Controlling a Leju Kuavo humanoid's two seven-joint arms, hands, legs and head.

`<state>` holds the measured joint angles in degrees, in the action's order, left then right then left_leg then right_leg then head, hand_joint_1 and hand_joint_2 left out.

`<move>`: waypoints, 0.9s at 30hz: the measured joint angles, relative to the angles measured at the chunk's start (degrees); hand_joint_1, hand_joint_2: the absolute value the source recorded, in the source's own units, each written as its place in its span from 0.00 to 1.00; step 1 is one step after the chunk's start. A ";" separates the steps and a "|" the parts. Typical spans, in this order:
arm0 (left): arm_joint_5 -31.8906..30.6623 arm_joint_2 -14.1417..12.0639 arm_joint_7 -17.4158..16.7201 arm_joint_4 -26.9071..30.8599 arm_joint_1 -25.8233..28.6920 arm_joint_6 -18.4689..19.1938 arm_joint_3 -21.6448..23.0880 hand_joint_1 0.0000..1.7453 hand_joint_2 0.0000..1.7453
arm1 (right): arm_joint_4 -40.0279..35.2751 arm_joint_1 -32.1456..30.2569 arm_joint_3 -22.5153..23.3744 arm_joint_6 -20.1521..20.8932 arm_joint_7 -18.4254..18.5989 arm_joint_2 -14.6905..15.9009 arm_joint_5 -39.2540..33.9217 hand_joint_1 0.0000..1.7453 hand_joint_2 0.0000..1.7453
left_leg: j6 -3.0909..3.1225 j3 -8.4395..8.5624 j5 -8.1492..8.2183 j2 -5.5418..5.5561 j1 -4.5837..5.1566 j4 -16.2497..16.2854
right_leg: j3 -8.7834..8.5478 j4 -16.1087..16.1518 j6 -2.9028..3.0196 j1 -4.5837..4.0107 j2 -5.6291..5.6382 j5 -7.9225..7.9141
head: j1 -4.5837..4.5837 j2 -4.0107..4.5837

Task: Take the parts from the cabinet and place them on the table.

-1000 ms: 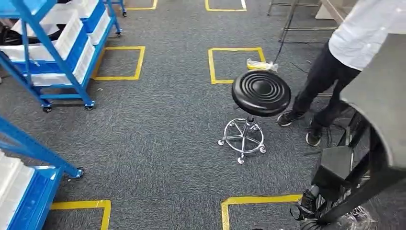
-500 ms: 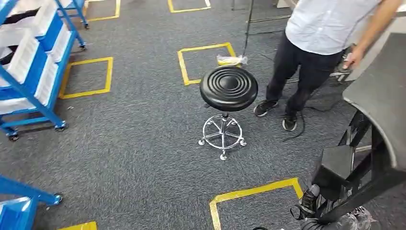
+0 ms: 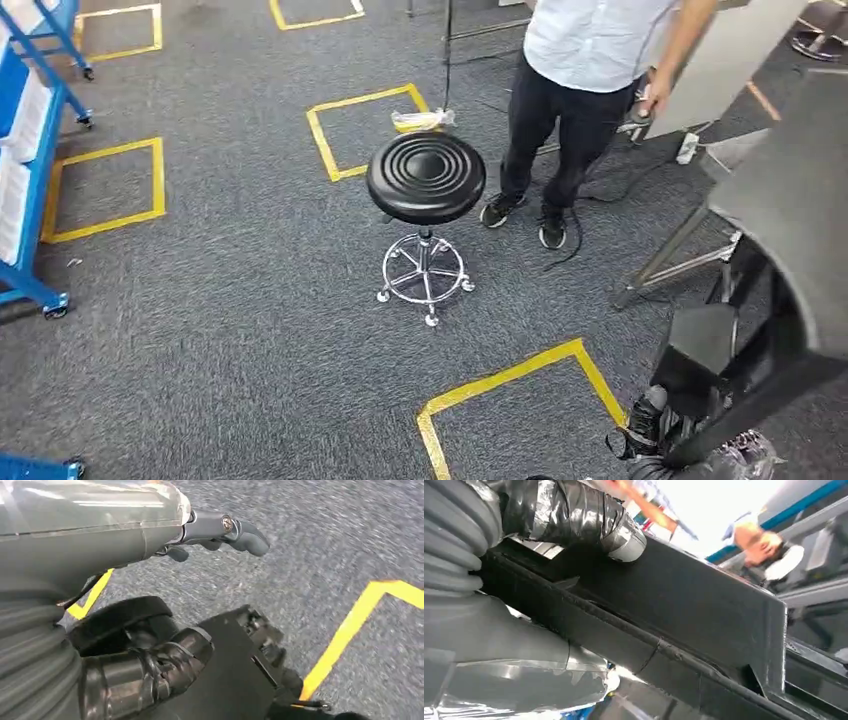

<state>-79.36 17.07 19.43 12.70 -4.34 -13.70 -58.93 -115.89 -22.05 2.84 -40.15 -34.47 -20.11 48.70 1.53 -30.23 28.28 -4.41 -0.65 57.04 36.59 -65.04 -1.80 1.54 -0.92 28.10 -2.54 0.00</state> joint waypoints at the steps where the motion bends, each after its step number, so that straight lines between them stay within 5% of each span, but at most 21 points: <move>1: 0.00 0.00 0.02 0.00 0.01 0.00 0.00 0.00 1.00 | -0.02 0.01 0.00 0.00 0.00 0.00 0.00 1.00 1.00 | -0.35 0.28 0.29 -0.49 0.02 0.14 | -2.74 4.93 0.03 -0.03 -2.43 -1.49 | 0.00 0.00; 2: 0.00 -0.04 0.00 0.02 -0.01 0.00 0.00 0.00 1.00 | 0.07 0.12 0.00 0.00 0.00 0.00 0.00 1.00 1.00 | -0.82 0.36 0.61 -0.94 0.49 0.19 | -3.10 5.61 0.35 -0.75 -3.99 -0.56 | 0.04 0.00; 6: -0.02 0.00 0.07 0.02 -0.36 0.02 0.04 0.00 1.00 | 0.00 0.06 0.02 0.00 -0.02 -0.02 0.00 1.00 1.00 | -2.09 1.47 1.23 -2.92 0.21 0.11 | -3.03 6.01 1.71 -0.93 -1.19 -0.67 | 0.07 0.00; 7: -0.04 0.00 0.07 0.02 -0.38 0.04 0.04 0.00 1.00 | 0.00 0.01 0.04 0.00 -0.04 -0.02 0.02 1.00 1.00 | -2.52 1.34 1.70 -2.22 -0.09 0.53 | -3.36 6.37 2.13 -0.49 -0.57 -0.95 | 0.09 0.00; 8: -0.04 -0.02 0.20 0.02 -0.38 0.07 0.07 0.00 1.00 | 0.00 0.09 0.07 0.00 -0.09 -0.02 0.02 1.00 1.00 | -2.69 0.67 3.36 1.11 -0.19 2.70 | -3.44 6.43 2.56 -0.53 -0.06 -1.00 | 0.06 0.00; 9: -0.02 -0.02 0.22 0.02 -0.27 0.15 0.07 0.00 1.00 | 0.00 0.18 0.07 0.00 -0.11 -0.02 0.02 1.00 1.00 | -2.64 -1.39 5.91 2.94 -0.24 6.91 | -3.34 6.43 2.91 -0.56 0.53 -1.04 | 0.09 0.00; 11: 0.02 -0.11 0.42 0.02 -0.08 0.22 0.04 0.00 1.00 | 0.02 0.12 0.09 0.00 -0.20 -0.02 0.02 1.00 1.00 | -2.62 -6.07 9.69 3.85 -0.18 16.08 | -3.28 6.40 3.10 -0.81 2.07 -1.01 | 0.09 0.00; 12: 0.02 -0.15 0.55 0.02 -0.01 0.35 0.04 0.00 1.00 | 0.02 0.12 0.09 0.00 -0.22 -0.02 0.02 1.00 1.00 | -2.49 -7.56 9.81 3.88 -0.17 18.61 | -3.31 6.35 3.12 -0.93 2.90 -1.00 | 0.11 0.00; 14: 0.02 -0.15 0.76 0.02 0.02 0.48 0.04 0.00 1.00 | 0.02 0.12 0.15 0.00 -0.33 -0.02 0.00 1.00 1.00 | -2.07 -6.81 6.14 3.98 -0.14 15.42 | -3.53 6.30 3.13 -1.03 4.54 -0.96 | 0.09 0.00; 16: 0.02 -0.17 1.14 0.02 0.03 0.70 0.07 0.00 1.00 | 0.02 0.12 0.17 0.00 -0.44 -0.02 -0.13 1.00 1.00 | -1.46 -2.70 0.36 5.65 -0.13 5.39 | -3.75 6.27 3.01 -1.04 6.20 -0.89 | 0.09 0.00; 17: 0.02 -0.22 1.25 0.02 0.18 0.70 0.04 0.00 1.00 | 0.02 0.13 0.22 0.00 -0.57 -0.02 -0.26 1.00 1.00 | -1.07 -1.51 -0.12 9.34 -0.15 2.00 | -3.57 6.23 2.86 -0.87 6.68 -0.87 | 0.04 0.00; 18: 0.02 -0.24 1.36 0.02 0.16 0.72 0.04 0.00 1.00 | 0.02 0.21 0.24 0.00 -0.61 -0.02 -0.35 1.00 1.00 | -1.13 -1.34 0.02 9.65 -0.26 0.88 | -3.25 5.92 2.38 -1.07 7.48 -0.85 | 0.07 0.00; 21: 0.02 -0.31 1.36 0.04 -0.08 0.76 0.04 0.00 1.00 | 0.02 0.02 0.37 0.00 -0.77 -0.02 -0.35 1.00 1.00 | -0.62 -0.98 -0.14 8.14 0.28 0.95 | -2.83 6.56 1.09 -0.40 9.14 -1.33 | 0.09 0.00; 22: 0.02 -0.17 1.46 0.04 -0.08 0.79 0.07 0.00 1.00 | -0.07 -0.02 0.44 0.00 -0.85 0.00 -0.41 1.00 1.00 | 0.03 -0.72 -0.76 7.14 -0.49 -0.08 | -2.73 6.17 0.85 -0.66 8.32 -1.10 | 0.11 0.00; 23: 0.24 -0.17 1.38 0.04 -0.12 0.79 0.07 0.00 1.00 | -0.09 -0.08 0.55 0.00 -1.23 0.00 -0.75 1.00 1.00 | 0.32 -0.50 -0.86 6.46 -0.29 -0.45 | -2.19 4.96 0.71 -1.00 4.53 -0.16 | 0.02 0.00; 24: 1.10 -0.24 1.25 0.04 -0.07 0.94 0.00 0.00 1.00 | -0.02 0.13 0.55 0.00 -2.15 0.02 -1.64 1.00 1.00 | 0.62 -0.43 -0.84 5.63 -0.25 -0.49 | -0.53 1.74 0.62 -1.07 2.54 1.99 | -0.17 0.00; 26: 2.14 -1.55 1.47 0.02 0.25 2.25 -0.42 0.00 1.00 | 0.37 0.14 0.52 0.00 -2.49 0.11 -3.04 1.00 1.00 | 0.75 -0.43 -0.63 3.84 -0.09 -0.44 | 3.91 -7.31 0.30 -0.82 1.57 6.16 | -0.15 0.00; 27: 2.40 -2.21 1.68 0.02 0.44 2.66 -0.52 0.00 1.00 | 0.63 0.04 0.55 0.00 -2.54 0.13 -3.56 1.00 1.00 | 0.71 -0.43 -0.55 2.95 -0.08 -0.42 | 5.48 -10.34 0.14 -0.67 1.53 6.84 | -0.20 0.00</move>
<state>-76.96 14.86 21.11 12.72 -3.89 -11.04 -59.45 -115.25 -22.01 3.39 -40.15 -37.00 -19.98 45.14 2.24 -30.66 27.74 -1.46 -0.73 56.62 42.07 -75.37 -1.67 0.86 0.61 34.94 -2.73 0.00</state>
